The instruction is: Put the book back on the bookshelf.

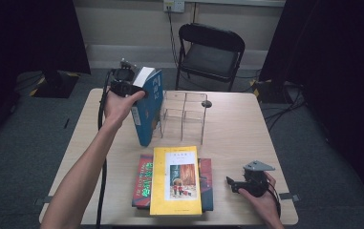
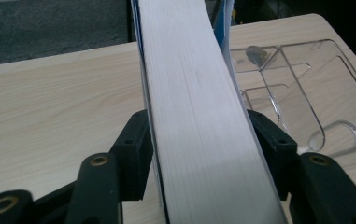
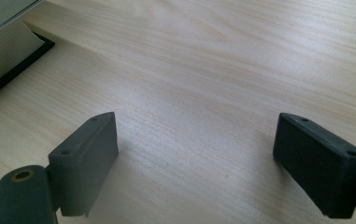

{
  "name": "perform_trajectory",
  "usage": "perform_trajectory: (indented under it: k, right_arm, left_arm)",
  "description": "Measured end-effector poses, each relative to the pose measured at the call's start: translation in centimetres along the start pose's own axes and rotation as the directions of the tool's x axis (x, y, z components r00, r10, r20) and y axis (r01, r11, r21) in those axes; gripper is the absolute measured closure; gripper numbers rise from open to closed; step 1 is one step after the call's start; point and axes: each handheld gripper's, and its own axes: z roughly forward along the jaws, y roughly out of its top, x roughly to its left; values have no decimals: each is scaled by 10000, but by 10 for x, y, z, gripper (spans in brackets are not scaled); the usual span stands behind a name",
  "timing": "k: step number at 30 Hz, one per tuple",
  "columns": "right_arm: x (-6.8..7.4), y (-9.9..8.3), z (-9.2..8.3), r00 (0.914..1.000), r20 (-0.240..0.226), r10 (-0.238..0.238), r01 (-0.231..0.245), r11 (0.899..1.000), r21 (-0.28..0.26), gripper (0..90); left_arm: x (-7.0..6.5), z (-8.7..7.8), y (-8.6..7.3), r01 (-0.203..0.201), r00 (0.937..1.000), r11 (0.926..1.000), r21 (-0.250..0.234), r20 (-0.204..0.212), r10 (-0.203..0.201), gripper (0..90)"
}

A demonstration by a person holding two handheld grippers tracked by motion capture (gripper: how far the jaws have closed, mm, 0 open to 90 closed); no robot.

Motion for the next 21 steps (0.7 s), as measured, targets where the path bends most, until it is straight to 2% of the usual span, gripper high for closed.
perform_trajectory:
  k: [4, 6, 7, 8, 9, 10, 13, 14, 18, 20, 21]
  right_arm:
    - [0, 0, 0, 10000, 0, 6, -6, 10000, 1, 138]
    - [0, 0, 0, 10000, 0, 4, -4, 10000, 3, 138]
    - [0, 0, 0, 10000, 3, -2, 2, 10000, 0, 138]
    - [0, 0, 0, 10000, 0, 6, -6, 10000, 3, 138]
    - [0, 0, 0, 10000, -2, 6, -6, 10000, 4, 138]
    - [0, 0, 0, 10000, -2, 7, -7, 10000, 4, 138]
    - [0, 0, 0, 10000, 1, 6, -6, 10000, 3, 138]
    - [0, 0, 0, 10000, -1, 6, -6, 10000, 2, 138]
    - [0, 0, 0, 10000, -2, 6, -6, 10000, 3, 138]
    - [0, 0, 0, 10000, 6, 4, -4, 10000, 4, 138]
    - [0, 0, 0, 10000, 4, 3, -3, 10000, 3, 138]
  left_arm:
    - [0, -5, -13, -505, 9986, 9968, -624, 112, 513, 423]
    - [2, -6, -21, -717, 9972, 9952, -673, 139, 728, 410]
    - [3, -6, -24, -710, 9975, 9950, -703, -21, 710, 409]
    - [4, -7, -28, -696, 9975, 9932, -937, 84, 707, 381]
    - [7, -8, -32, -708, 9963, 9909, -1143, 406, 759, 370]
    - [8, -9, -37, -663, 9960, 9896, -1277, 517, 734, 390]
    - [11, -11, -52, -915, 9931, 9806, -1735, 571, 1028, 377]
    - [11, -13, -58, -960, 9907, 9738, -2062, 750, 1135, 350]
    - [9, -14, -76, -1145, 9889, 9535, -2787, 595, 1362, 385]
    - [11, -12, -83, -1121, 9860, 9544, -2766, 885, 1414, 393]
    - [12, -11, -87, -1254, 9855, 9522, -2786, 757, 1519, 401]
